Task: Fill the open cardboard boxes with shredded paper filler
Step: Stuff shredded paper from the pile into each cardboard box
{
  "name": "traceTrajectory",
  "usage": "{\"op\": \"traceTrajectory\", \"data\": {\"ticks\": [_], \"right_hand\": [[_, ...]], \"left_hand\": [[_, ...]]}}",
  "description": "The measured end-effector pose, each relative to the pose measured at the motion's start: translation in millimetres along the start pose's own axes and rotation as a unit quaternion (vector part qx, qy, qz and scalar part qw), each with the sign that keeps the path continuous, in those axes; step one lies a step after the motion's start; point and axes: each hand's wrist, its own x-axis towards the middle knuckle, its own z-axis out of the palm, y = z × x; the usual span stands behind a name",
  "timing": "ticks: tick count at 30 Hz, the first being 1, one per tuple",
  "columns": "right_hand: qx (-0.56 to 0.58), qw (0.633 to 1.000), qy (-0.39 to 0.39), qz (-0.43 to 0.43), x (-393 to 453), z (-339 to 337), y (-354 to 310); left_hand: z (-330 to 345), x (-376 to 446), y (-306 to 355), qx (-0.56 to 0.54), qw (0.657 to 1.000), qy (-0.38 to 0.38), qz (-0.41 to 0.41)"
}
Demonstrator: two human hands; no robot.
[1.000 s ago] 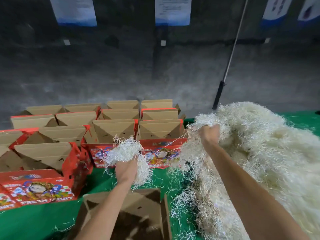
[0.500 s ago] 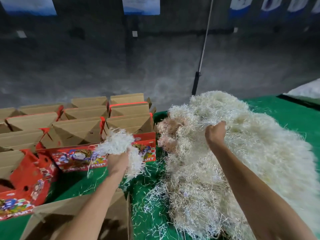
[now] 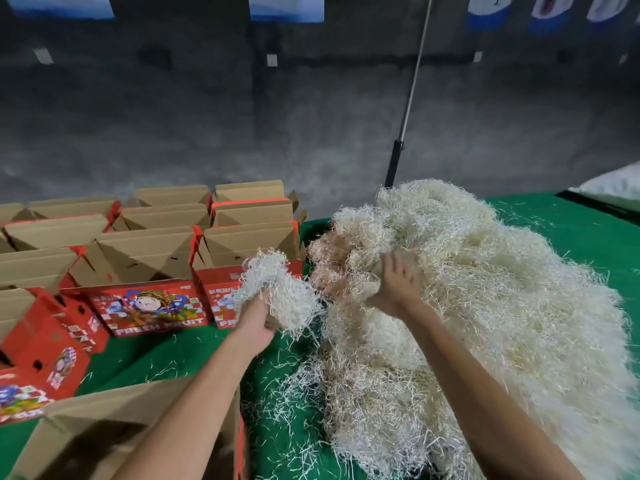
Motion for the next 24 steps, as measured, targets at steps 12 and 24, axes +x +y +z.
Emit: {"op": "traceTrajectory", "data": {"ticks": [12, 24], "right_hand": [[0.399, 0.916, -0.041, -0.024, -68, 70, -94], [0.486, 0.832, 0.043, 0.263, -43, 49, -94]], "left_hand": [[-32, -54, 33, 0.063, 0.997, -0.048, -0.010], [-197, -86, 48, 0.016, 0.993, 0.113, 0.034]]}}
